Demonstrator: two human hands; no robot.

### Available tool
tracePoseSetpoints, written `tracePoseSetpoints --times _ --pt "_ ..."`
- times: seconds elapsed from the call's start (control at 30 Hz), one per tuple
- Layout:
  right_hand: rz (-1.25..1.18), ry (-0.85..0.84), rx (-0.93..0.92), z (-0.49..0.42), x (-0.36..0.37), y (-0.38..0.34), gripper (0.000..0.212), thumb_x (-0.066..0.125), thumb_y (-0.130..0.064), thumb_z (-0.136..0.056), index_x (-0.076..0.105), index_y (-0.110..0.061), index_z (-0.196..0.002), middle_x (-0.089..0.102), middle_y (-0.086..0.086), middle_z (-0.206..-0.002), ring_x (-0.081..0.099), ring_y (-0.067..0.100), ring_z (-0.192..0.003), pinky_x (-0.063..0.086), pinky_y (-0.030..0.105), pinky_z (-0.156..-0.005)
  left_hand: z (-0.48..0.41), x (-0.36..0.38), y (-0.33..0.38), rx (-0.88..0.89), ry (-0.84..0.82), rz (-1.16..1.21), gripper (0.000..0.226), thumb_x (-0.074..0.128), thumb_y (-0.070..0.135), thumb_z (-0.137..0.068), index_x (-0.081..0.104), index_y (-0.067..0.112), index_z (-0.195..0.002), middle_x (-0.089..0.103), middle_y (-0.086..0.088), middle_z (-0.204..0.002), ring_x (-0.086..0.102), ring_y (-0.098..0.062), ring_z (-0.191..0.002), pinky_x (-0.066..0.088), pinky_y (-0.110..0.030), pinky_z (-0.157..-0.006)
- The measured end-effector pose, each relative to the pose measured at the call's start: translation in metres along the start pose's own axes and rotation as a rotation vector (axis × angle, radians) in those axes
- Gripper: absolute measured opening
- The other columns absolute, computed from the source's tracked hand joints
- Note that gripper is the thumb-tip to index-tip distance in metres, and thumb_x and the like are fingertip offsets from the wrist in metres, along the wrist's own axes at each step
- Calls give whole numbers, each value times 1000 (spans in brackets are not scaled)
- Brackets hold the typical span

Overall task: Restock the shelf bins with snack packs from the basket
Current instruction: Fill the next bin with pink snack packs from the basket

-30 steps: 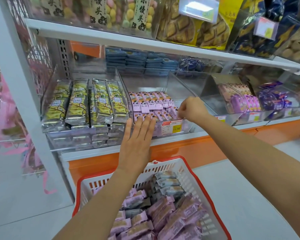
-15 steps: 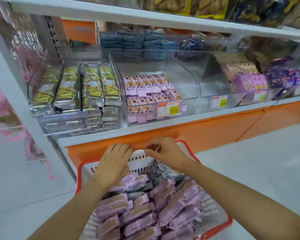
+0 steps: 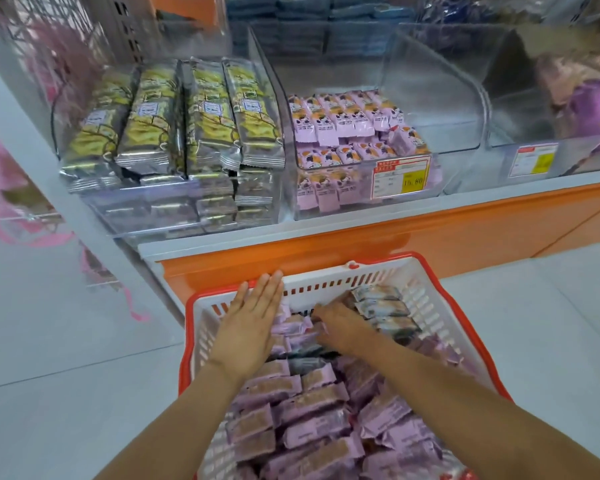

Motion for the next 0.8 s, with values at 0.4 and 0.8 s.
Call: tracePoseSetpoints --times 0.4,0.8 --pt "-160 126 -73 5 -14 10 29 74 -28 -75 60 -11 -93 58 4 -95 56 20 -85 48 31 -69 -2 7 2 -21 -26 -14 73 24 26 -104 -33 5 -146 -43 -11 -151 -30 -28 -144 -18 -47 -116" --pt "-881 512 -166 99 -152 -2 44 78 -28 -82 52 -22 -117 66 -10 -91 63 5 -84 52 22 -77 -24 -76 31 -47 293 1045 33 38 43 -103 59 22 -119 55 5 -107 48 -15 -99 35 -28 -79"
Point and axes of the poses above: each hand's wrist, its own z-axis away from the middle knuckle, its own x-axis out of the palm, y = z × x, the point moved 5 cm from there along -z, towards the middle knuckle
